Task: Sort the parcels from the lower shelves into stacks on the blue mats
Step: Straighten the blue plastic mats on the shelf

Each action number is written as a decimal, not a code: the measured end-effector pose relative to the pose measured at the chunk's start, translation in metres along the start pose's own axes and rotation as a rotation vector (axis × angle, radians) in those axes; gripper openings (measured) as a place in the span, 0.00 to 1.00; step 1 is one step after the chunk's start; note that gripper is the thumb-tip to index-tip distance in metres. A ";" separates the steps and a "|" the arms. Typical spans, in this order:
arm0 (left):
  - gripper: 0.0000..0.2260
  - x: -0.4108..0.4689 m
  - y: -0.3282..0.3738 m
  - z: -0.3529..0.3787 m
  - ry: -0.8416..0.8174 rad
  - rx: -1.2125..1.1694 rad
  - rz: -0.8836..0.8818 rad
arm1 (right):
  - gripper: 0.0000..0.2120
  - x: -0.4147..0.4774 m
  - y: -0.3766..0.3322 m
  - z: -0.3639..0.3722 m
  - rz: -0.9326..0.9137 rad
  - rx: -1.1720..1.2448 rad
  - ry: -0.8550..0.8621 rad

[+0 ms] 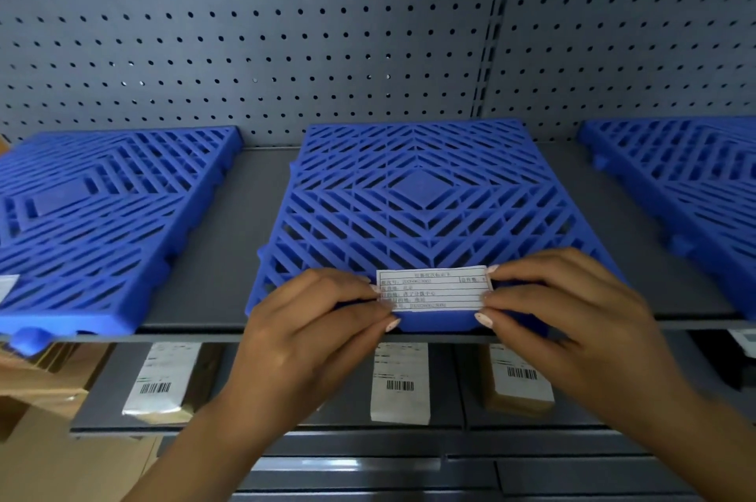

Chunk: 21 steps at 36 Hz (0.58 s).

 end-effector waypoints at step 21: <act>0.14 0.058 0.045 0.007 -0.071 0.088 0.059 | 0.17 -0.012 0.037 -0.061 0.026 -0.122 0.045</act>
Point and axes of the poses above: each hand's wrist, its own x-axis towards the middle knuckle, its own z-axis out of the palm, y = z × x, the point moved 3 cm from there along x, towards the middle knuckle, and after that the axes turned 12 degrees about -x, right-handed, at the moved point
